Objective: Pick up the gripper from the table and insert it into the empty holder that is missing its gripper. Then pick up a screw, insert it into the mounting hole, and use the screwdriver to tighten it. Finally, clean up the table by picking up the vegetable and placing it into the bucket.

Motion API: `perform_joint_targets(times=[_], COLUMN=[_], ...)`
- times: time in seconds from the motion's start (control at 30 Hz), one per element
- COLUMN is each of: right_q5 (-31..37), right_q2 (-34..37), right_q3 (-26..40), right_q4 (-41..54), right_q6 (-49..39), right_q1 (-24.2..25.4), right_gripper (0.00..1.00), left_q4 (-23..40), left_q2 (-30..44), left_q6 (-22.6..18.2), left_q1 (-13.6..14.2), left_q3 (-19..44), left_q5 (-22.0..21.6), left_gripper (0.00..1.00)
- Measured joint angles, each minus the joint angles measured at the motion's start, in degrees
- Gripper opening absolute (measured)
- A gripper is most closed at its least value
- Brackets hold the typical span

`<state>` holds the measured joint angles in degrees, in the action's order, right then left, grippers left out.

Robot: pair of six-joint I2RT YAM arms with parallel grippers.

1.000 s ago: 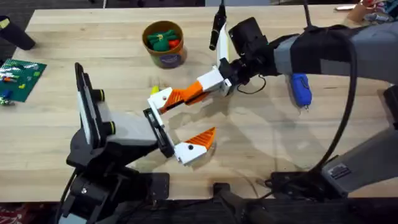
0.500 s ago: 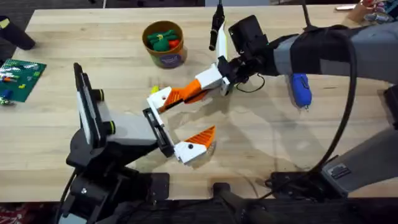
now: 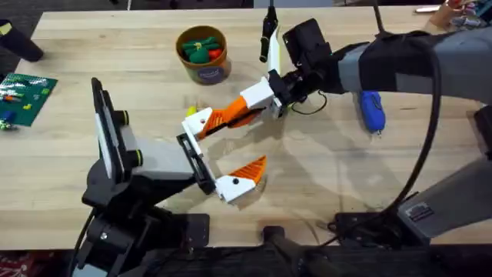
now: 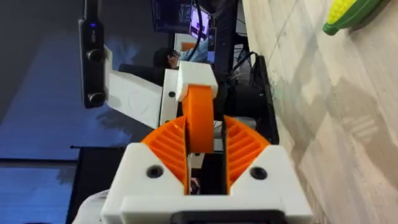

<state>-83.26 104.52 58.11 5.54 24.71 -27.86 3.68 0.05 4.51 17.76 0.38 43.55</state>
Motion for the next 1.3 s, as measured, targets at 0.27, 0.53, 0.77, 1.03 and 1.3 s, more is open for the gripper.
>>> perform_joint_targets(times=[0.27,0.53,0.77,1.03,1.3], right_q5=[-0.8,-0.3,-0.1,0.1,1.6], right_q2=[0.0,0.0,0.0,0.0,-0.3], right_q3=[0.0,0.0,0.0,0.0,0.0], right_q4=[-0.1,-0.2,-1.2,-1.5,-3.1], right_q6=[0.4,2.6,5.8,8.5,10.8], right_q1=[0.0,0.0,0.1,0.5,-0.7], right_gripper=[0.020,0.020,0.020,0.020,0.019], left_q4=[0.0,0.0,0.0,0.0,0.1], left_q2=[0.0,0.0,0.0,0.0,0.0], left_q6=[0.2,0.4,0.5,0.7,1.6], left_q1=[0.0,0.0,0.0,0.0,-0.2], left_q3=[0.0,0.0,0.0,0.0,0.0], left_q5=[0.2,0.2,0.0,0.0,-0.9], left_gripper=[0.986,0.986,0.986,0.986,0.986])
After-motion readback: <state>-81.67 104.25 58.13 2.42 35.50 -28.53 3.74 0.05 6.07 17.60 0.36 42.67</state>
